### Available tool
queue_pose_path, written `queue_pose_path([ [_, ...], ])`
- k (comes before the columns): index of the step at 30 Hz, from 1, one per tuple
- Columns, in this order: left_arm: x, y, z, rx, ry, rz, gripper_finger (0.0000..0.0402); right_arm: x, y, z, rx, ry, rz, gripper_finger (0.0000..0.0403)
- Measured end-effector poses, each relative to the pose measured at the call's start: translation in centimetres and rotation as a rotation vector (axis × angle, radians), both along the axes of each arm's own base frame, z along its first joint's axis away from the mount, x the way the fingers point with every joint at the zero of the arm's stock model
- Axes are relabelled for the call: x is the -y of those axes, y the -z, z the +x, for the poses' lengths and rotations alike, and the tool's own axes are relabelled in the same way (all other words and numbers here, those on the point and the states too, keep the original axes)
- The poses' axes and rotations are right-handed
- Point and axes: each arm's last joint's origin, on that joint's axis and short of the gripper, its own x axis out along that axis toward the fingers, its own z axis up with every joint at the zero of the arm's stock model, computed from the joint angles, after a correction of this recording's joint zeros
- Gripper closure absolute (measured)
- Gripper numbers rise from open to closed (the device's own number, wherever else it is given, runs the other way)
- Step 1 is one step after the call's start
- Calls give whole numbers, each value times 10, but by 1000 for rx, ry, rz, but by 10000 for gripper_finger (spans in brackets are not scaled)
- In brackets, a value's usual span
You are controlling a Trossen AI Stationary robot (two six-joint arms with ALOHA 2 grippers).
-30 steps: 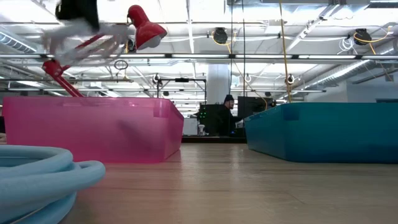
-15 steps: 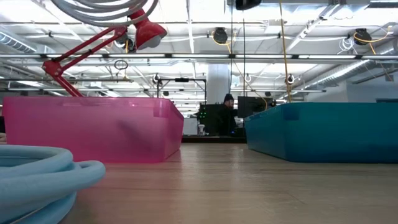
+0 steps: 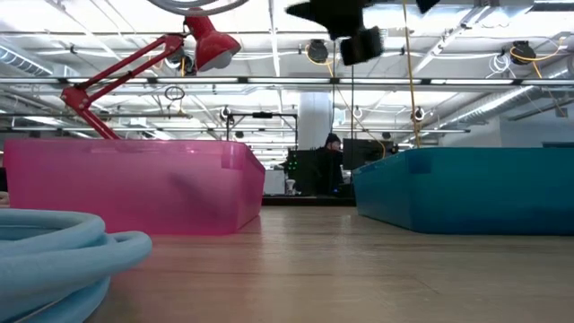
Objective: Pick & Place USB Port
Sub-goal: Put the white HDMI cable into the blue bin
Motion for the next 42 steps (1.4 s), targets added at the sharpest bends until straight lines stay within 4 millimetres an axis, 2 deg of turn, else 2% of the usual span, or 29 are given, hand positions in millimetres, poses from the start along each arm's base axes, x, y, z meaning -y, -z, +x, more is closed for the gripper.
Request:
queue_pose_path([
  [6,-2,-1,3,14,10,-17,370,-6,2,9,123,23,73,190],
  [14,0,-1,1,21,-3,-2,370,-9,0,10,155,23,95,190],
  [21,9,-1,-6,35,-34,40,370,-9,-8,11,229,19,132,190],
  [31,31,-3,-22,129,-130,122,370,-10,-16,10,267,-8,189,190],
  [36,41,-6,-30,170,-167,113,370,-10,-25,9,348,-14,221,190],
  [42,44,-7,-29,188,-173,76,370,-8,-22,10,329,-8,195,190],
])
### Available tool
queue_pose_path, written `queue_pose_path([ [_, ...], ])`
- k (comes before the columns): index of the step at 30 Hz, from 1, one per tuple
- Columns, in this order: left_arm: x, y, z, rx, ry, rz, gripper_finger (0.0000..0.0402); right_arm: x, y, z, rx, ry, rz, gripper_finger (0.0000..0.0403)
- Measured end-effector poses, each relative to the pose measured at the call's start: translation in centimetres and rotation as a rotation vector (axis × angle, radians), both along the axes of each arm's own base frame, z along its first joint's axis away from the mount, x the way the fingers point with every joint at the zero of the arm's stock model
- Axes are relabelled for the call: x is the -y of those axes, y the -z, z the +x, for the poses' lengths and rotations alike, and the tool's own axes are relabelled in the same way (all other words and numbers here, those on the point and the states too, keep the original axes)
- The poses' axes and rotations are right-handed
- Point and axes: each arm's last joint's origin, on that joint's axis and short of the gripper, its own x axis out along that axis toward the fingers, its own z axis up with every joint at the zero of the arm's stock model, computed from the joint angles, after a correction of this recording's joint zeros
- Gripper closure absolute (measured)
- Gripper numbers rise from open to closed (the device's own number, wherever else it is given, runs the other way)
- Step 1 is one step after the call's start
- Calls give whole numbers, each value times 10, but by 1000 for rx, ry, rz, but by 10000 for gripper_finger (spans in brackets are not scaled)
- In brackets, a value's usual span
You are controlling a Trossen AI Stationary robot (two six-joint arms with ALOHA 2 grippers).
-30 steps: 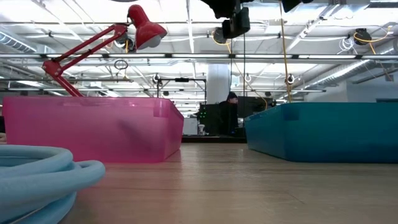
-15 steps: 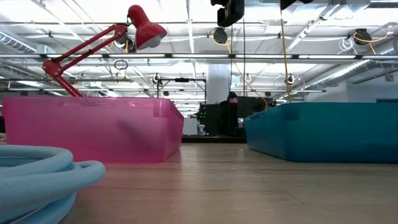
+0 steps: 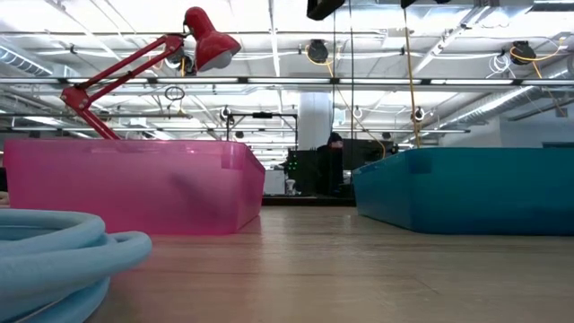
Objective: Pick & Place USB Port
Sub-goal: Put the white HDMI cable into the blue bin
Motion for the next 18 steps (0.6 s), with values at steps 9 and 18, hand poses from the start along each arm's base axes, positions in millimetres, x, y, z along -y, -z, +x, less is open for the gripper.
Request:
queue_pose_path([
  [9,-7,-3,15,30,62,-55,370,0,7,1,-51,6,-46,190],
  [18,-23,-2,26,-20,114,-89,370,1,8,1,-56,31,-62,190],
])
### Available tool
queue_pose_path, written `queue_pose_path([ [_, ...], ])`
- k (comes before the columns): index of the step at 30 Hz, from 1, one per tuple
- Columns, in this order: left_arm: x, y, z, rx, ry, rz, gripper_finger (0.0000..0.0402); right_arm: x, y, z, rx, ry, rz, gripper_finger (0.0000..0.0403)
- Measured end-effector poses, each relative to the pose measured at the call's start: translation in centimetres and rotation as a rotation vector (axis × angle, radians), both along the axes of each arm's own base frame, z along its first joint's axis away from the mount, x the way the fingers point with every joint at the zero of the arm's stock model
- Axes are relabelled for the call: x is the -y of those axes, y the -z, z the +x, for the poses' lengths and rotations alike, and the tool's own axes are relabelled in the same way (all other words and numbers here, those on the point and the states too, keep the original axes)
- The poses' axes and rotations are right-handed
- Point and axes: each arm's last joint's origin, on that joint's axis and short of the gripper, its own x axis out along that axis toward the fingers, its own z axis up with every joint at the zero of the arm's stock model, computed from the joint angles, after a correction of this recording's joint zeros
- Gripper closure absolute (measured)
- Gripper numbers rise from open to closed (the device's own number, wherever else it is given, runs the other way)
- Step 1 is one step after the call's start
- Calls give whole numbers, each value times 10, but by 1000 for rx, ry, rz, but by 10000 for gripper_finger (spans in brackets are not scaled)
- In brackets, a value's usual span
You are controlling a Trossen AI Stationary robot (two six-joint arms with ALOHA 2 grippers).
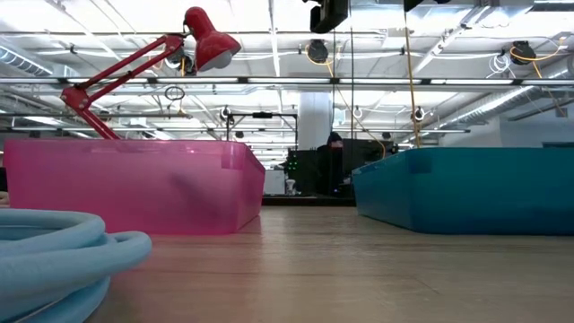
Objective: Pick & Place USB Port
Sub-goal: Put the white HDMI cable into the blue bin
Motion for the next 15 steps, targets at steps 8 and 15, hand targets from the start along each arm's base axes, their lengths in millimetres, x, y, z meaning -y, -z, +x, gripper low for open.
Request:
queue_pose_path([
  [8,-6,1,3,-35,33,-34,370,0,-1,0,10,0,-3,190],
  [15,-15,1,8,-55,55,-62,370,0,-1,0,16,0,-15,190],
])
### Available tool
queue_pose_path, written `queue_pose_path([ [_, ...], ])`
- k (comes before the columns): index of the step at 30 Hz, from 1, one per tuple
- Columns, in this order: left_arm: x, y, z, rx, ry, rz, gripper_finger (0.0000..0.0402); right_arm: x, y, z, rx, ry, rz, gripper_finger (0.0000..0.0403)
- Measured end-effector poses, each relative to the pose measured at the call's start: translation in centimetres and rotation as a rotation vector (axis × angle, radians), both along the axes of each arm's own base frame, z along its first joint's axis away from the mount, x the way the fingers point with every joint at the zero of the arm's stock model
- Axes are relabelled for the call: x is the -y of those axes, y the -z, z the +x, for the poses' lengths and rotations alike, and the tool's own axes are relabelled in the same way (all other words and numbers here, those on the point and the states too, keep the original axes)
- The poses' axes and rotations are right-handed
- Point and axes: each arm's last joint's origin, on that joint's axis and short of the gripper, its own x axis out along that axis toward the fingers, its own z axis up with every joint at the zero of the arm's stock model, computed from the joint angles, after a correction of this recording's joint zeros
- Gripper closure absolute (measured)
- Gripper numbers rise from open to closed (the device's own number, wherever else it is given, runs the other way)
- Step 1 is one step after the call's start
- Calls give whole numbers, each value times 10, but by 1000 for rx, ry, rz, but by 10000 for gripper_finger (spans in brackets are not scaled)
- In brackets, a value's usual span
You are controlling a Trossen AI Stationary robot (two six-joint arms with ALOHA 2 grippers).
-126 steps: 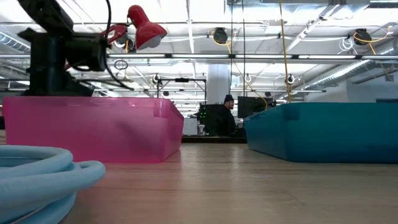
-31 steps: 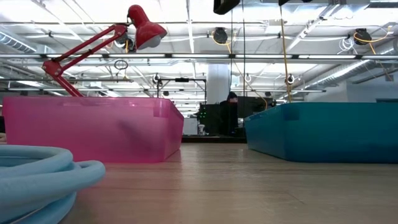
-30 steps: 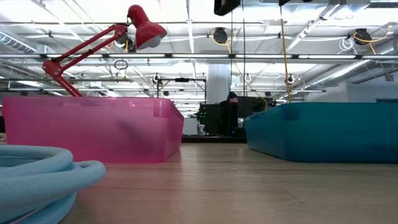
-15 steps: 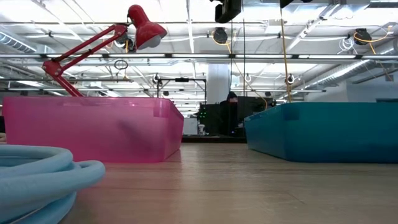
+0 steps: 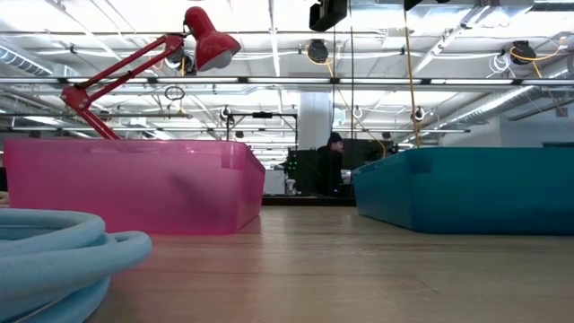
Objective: Pick & Place USB Port
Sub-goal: Put the white HDMI cable into the blue bin
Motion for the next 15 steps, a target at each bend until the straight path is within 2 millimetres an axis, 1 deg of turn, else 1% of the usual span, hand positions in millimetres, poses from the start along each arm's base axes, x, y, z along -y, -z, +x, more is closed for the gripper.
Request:
queue_pose_path([
  [6,-8,0,5,-1,19,-21,370,0,0,0,-1,0,-4,192],
  [9,-9,-2,8,22,30,-29,370,0,2,0,-19,-1,-3,207],
  [11,-10,-2,10,38,29,-24,370,0,3,0,-23,-2,-8,233],
  [12,-10,-3,10,42,28,-26,370,0,3,0,-20,-2,-13,251],
  [15,-10,-3,10,36,28,-46,365,0,2,0,-6,-3,-34,326],
])
